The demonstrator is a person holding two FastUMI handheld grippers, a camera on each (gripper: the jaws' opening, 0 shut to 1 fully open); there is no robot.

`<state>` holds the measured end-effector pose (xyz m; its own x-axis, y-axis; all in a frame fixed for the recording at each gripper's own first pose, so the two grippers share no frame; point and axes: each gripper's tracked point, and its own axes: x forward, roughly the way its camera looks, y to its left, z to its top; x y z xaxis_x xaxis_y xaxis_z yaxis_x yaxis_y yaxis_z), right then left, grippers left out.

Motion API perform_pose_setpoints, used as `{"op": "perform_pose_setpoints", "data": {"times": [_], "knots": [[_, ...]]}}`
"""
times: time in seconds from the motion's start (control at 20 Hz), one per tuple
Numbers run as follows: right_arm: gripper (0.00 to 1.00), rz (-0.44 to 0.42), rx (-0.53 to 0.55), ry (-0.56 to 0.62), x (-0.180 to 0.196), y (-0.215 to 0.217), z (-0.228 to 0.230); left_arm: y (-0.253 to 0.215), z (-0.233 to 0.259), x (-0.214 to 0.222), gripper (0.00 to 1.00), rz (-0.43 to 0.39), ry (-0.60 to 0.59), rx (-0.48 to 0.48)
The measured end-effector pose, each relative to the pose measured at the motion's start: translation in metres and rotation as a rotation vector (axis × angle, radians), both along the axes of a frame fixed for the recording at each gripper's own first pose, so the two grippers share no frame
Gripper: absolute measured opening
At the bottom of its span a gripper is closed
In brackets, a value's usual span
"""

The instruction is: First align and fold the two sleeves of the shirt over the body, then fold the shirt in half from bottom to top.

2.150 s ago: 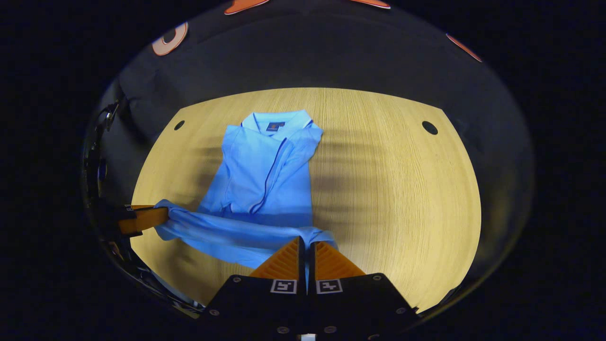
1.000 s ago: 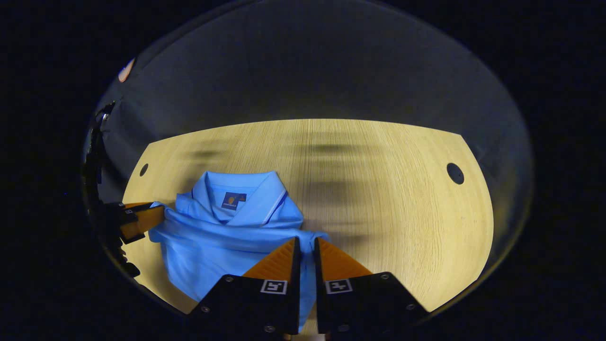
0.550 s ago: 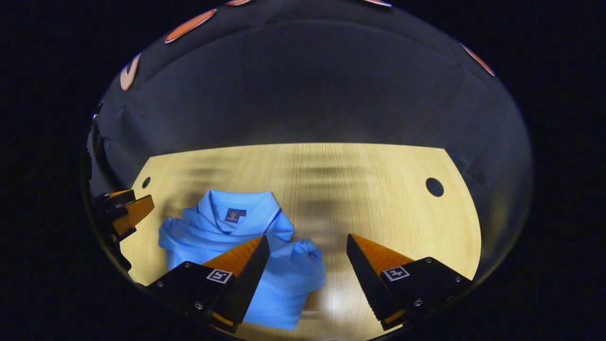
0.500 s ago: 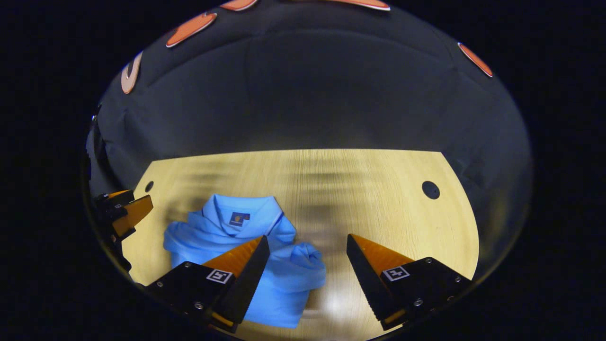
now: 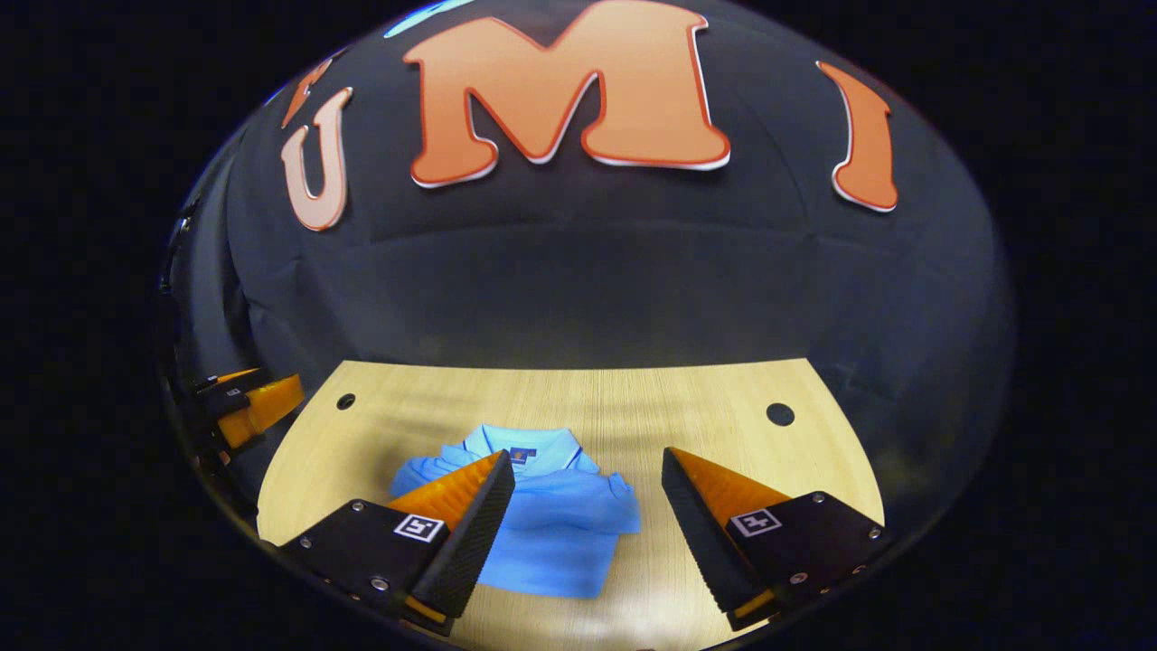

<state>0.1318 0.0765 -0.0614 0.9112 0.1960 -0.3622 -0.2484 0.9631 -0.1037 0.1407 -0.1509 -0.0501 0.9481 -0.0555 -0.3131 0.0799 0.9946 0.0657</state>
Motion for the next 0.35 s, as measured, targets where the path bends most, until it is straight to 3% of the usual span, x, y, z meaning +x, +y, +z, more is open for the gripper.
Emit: {"op": "perform_pose_setpoints", "data": {"times": [0.15, 0.35], "knots": [[0.99, -0.021, 0.021, -0.054, -0.03, -0.009, 0.011, 0.022, 0.017, -0.031, 1.0, 0.01, -0.049, 0.041], [0.99, -0.056, 0.083, -0.066, -0.073, -0.021, 0.017, 0.039, 0.039, -0.073, 1.0, 0.011, -0.121, 0.027]]}}
